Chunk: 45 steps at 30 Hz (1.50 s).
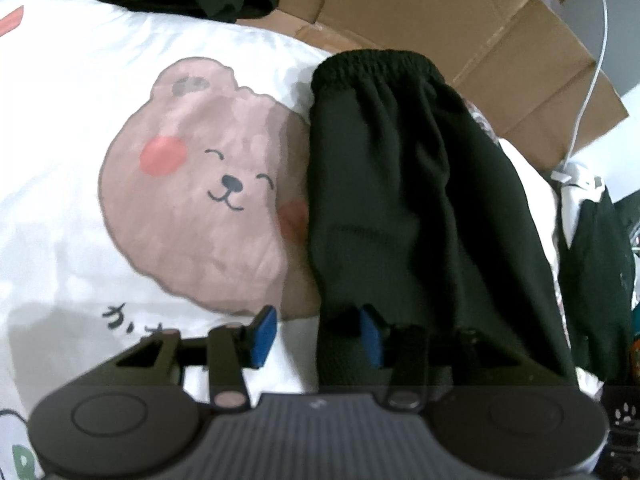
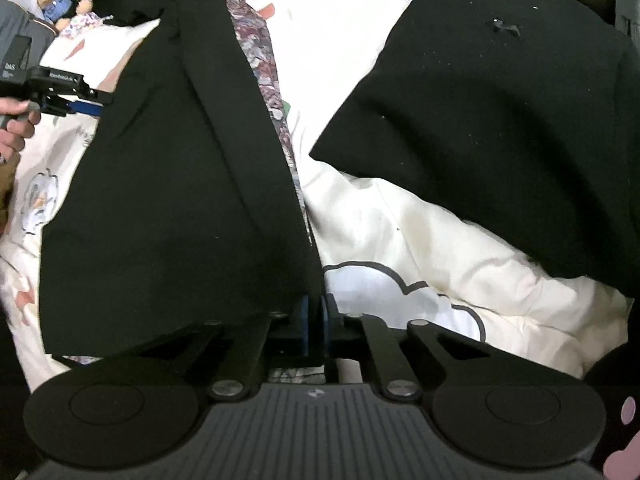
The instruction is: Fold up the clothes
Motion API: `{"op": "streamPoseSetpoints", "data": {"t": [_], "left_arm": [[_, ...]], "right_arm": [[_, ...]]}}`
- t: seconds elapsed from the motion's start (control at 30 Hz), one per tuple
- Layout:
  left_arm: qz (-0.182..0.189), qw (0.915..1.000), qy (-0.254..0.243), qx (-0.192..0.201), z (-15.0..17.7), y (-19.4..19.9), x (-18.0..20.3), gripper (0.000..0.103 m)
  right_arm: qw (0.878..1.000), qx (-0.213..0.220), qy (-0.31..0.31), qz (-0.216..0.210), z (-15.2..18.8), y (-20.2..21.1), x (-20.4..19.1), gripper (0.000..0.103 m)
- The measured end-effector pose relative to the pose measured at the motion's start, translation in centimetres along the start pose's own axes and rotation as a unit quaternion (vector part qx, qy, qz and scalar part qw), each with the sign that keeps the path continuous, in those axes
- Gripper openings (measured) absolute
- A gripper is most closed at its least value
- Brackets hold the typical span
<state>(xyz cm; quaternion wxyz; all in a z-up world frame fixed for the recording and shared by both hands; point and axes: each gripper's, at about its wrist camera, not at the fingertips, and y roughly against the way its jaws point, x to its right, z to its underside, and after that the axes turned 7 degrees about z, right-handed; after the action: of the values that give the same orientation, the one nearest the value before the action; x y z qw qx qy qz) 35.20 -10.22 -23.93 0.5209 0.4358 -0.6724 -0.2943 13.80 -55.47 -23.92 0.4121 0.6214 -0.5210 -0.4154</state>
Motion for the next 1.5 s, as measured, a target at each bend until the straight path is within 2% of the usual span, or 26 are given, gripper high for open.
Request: {"op": "streamPoseSetpoints", "data": {"t": [0.13, 0.43, 0.6, 0.73, 0.77, 0.83, 0.87, 0.9, 1.07, 1.1, 1.13, 1.17, 1.23, 1.37, 1.5], "left_arm": [[0.000, 1.0000, -0.001, -0.002, 0.8, 1.0, 0.0, 0.048], [-0.005, 0.9999, 0.001, -0.012, 2.4, 0.6, -0.1, 0.050], [-0.002, 0.9999, 0.008, -0.013, 2.9, 0.1, -0.2, 0.052], [0.033, 0.9990, 0.017, -0.025, 3.1, -1.2, -0.5, 0.050], [0.038, 0.9987, 0.018, -0.027, 3.2, -1.4, -0.5, 0.049], [0.046, 0.9984, 0.016, -0.027, 3.2, -1.7, -0.6, 0.040], [0.053, 0.9981, 0.015, -0.028, 3.3, -1.8, -0.6, 0.022], [0.060, 0.9977, 0.014, -0.029, 3.3, -1.9, -0.6, 0.016], [0.059, 0.9975, 0.001, -0.039, 3.0, -0.7, -1.0, 0.013], [0.059, 0.9975, -0.003, -0.039, 2.8, -0.3, -1.2, 0.010], [0.052, 0.9979, -0.006, -0.038, 2.7, 0.1, -1.3, 0.003], [0.041, 0.9985, -0.008, -0.035, 2.5, 0.4, -1.4, 0.002], [0.029, 0.9990, -0.005, -0.033, 2.4, 1.0, -1.9, 0.002], [0.040, 0.9984, -0.013, -0.039, 3.1, 1.9, -2.0, 0.004], [0.031, 0.9980, -0.016, -0.053, 4.0, 2.1, -1.7, 0.024]], "right_arm": [[1.000, -0.014, 0.000, -0.008, 0.8, 0.2, -0.2, 0.003], [0.999, -0.029, 0.010, 0.012, 2.1, 0.3, -0.3, 0.004], [0.999, -0.009, 0.030, 0.029, 1.7, 1.1, -0.7, 0.015], [1.000, 0.004, 0.019, 0.023, 1.2, 1.3, -0.5, 0.019], [1.000, 0.003, 0.018, 0.024, 1.1, 1.1, -0.5, 0.019], [1.000, 0.003, 0.015, 0.027, 0.9, 0.6, -0.7, 0.019], [0.999, 0.003, 0.014, 0.028, 0.9, 0.4, -0.7, 0.019], [0.999, 0.002, 0.013, 0.029, 0.8, 0.1, -0.7, 0.019], [0.998, -0.027, 0.031, 0.047, 1.2, -1.5, -1.3, 0.014], [0.998, -0.028, 0.031, 0.047, 1.2, -1.5, -1.3, 0.014], [0.998, -0.030, 0.034, 0.049, 1.3, -1.7, -1.3, 0.012], [0.997, -0.032, 0.038, 0.051, 1.4, -1.7, -1.4, 0.011], [0.997, -0.033, 0.043, 0.054, 1.5, -1.8, -1.5, 0.010], [0.997, -0.039, 0.042, 0.056, 1.3, -1.6, -1.5, 0.010], [0.997, -0.037, 0.030, 0.055, 1.0, -1.2, -1.1, 0.014]]}}
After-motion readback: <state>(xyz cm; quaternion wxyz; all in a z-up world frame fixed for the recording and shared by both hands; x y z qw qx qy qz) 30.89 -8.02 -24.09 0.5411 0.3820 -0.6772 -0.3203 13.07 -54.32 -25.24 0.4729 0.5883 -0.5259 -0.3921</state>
